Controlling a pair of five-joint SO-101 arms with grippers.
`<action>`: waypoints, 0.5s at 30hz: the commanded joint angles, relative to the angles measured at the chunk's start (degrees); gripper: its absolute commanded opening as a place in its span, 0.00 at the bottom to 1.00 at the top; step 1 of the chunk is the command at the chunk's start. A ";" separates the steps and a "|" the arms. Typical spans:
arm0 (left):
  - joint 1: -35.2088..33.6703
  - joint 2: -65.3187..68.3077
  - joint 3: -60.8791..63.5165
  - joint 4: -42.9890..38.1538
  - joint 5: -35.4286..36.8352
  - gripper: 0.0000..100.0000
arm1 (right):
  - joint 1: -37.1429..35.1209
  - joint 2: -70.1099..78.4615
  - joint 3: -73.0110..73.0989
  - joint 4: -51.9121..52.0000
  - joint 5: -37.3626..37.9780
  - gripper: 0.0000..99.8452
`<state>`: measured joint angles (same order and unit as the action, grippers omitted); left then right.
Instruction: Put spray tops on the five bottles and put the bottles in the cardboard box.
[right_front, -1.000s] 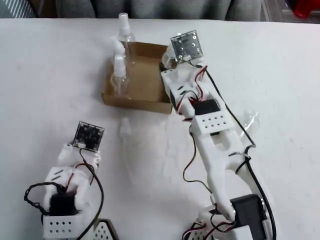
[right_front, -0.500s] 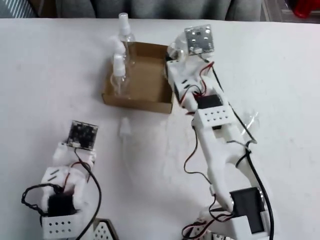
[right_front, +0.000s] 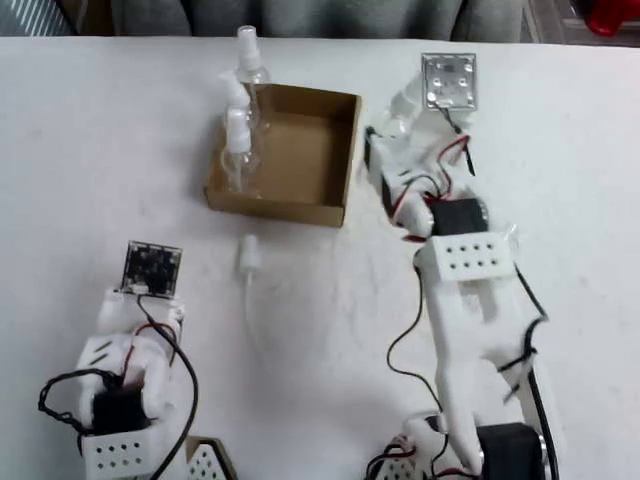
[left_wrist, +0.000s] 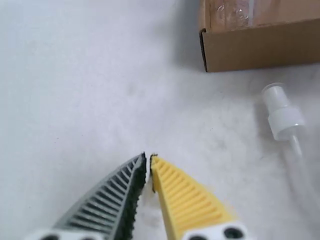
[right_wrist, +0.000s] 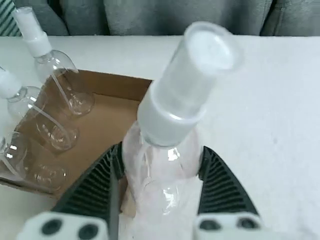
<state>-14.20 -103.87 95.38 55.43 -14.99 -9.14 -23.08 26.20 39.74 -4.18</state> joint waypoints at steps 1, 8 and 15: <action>-1.27 -0.40 -5.63 1.49 0.79 0.02 | 3.12 -3.65 -3.25 4.09 -0.26 0.02; -1.45 14.11 -21.71 5.54 0.79 0.02 | 10.42 -7.16 -3.25 17.45 10.55 0.02; -1.27 38.81 -45.98 9.67 0.79 0.02 | 17.80 -9.27 -2.73 22.99 12.22 0.02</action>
<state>-14.81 -74.86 61.19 64.22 -14.81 5.54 -30.11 26.20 61.80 7.25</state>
